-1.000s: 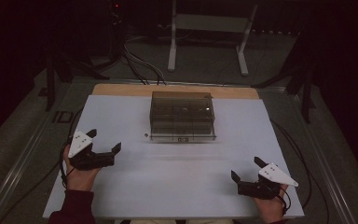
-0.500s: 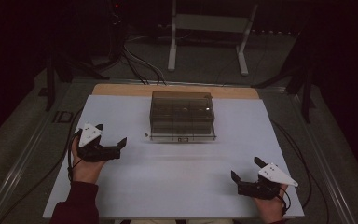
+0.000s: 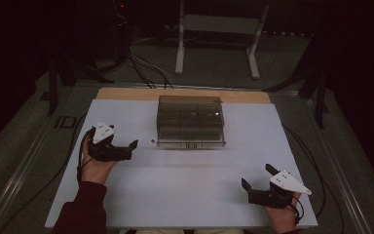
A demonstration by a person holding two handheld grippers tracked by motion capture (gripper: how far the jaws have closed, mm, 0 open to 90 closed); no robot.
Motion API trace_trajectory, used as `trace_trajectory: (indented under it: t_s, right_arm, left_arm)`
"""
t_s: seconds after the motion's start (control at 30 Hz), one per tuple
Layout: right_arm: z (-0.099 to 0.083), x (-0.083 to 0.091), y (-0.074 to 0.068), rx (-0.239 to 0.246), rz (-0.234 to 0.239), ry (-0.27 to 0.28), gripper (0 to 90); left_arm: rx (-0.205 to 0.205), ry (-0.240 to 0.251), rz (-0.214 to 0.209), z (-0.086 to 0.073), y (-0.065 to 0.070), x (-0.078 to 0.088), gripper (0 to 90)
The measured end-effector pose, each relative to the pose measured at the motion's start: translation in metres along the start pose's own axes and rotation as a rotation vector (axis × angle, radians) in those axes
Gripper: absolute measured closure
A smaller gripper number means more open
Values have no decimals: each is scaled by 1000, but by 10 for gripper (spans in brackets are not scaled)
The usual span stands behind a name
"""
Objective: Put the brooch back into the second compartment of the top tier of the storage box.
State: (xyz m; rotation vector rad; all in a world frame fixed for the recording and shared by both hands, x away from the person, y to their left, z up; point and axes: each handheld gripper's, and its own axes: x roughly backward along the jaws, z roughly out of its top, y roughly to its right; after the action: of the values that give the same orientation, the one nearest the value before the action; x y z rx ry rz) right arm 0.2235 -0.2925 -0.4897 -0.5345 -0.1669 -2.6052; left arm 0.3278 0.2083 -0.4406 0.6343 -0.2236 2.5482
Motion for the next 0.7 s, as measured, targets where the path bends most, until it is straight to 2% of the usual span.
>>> trace_trajectory:
  t_s: [0.3,0.7]
  right_arm:
    - [0,0,0,0,0,-2,0]
    - [0,0,0,2,0,-1,0]
  left_arm:
    - [-14,-35,1,9,0,-12,6]
    - [-2,-73,-5,12,0,-31,6]
